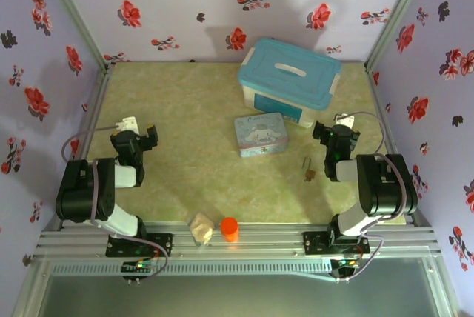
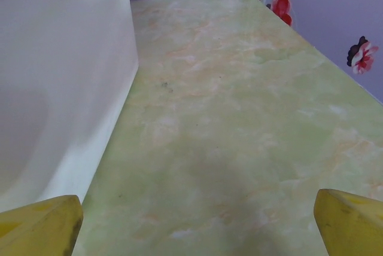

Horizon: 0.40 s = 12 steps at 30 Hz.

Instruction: Unlock the padlock with the key

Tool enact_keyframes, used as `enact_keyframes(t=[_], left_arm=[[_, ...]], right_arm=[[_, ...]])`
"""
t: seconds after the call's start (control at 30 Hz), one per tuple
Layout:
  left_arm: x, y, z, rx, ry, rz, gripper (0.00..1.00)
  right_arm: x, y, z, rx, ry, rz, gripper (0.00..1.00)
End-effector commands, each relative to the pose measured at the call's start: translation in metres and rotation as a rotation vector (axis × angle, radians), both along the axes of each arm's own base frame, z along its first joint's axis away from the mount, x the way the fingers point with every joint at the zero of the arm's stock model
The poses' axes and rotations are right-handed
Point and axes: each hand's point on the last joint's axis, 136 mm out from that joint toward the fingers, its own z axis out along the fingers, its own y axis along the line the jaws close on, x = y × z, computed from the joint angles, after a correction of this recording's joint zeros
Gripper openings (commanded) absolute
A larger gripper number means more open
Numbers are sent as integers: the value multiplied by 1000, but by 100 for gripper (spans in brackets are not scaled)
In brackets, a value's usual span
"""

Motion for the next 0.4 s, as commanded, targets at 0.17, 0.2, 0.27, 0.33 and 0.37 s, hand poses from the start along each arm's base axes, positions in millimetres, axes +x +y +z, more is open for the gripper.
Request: enact_keyframes(t=[0.17,0.2,0.27,0.33,0.37], left_arm=[[7,-5,9,24,-26,-28,100],[7,-5,9,24,-25,-29,100],[7,-5,9,24,-25,-28,100],[7,-5,9,24,-25,-29,100],[7,-5,9,24,-24,-29,100]], right_arm=[[5,7,5,4,-26,48,99],[5,8,6,4,-27,52,99],[7,6,2,22,-8,49,99],[5,6,5,20,-25,55,99],[5,7,5,17,-22,58,99]])
